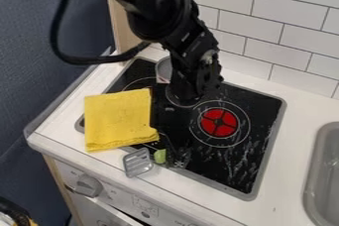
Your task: Moved the green spatula to the top right side of the stove
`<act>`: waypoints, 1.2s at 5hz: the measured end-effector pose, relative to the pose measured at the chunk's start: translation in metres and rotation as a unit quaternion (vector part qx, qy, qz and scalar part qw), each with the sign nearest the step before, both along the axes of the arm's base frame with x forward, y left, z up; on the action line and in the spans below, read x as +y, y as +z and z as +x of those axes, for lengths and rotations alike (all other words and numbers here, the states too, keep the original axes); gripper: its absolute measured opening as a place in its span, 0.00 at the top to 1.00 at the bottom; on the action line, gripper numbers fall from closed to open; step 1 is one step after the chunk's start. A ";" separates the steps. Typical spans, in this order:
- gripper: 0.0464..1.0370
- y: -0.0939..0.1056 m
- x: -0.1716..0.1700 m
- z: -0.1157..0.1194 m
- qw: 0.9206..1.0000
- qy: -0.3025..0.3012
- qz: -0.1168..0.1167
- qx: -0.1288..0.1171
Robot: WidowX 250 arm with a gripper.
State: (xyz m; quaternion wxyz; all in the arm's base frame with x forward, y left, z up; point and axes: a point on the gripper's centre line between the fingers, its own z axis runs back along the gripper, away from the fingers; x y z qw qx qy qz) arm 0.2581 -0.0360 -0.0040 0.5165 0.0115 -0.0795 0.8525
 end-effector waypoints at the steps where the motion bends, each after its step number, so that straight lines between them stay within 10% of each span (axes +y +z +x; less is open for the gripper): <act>1: 0.04 -0.009 0.003 0.001 1.000 0.008 -0.004 0.003; 2: 0.08 -0.016 0.003 0.001 1.000 0.006 -0.006 0.007; 4: 0.63 -0.011 0.000 0.000 1.000 0.002 0.002 -0.015; 6: 0.64 0.009 -0.001 0.002 0.998 -0.042 0.022 -0.030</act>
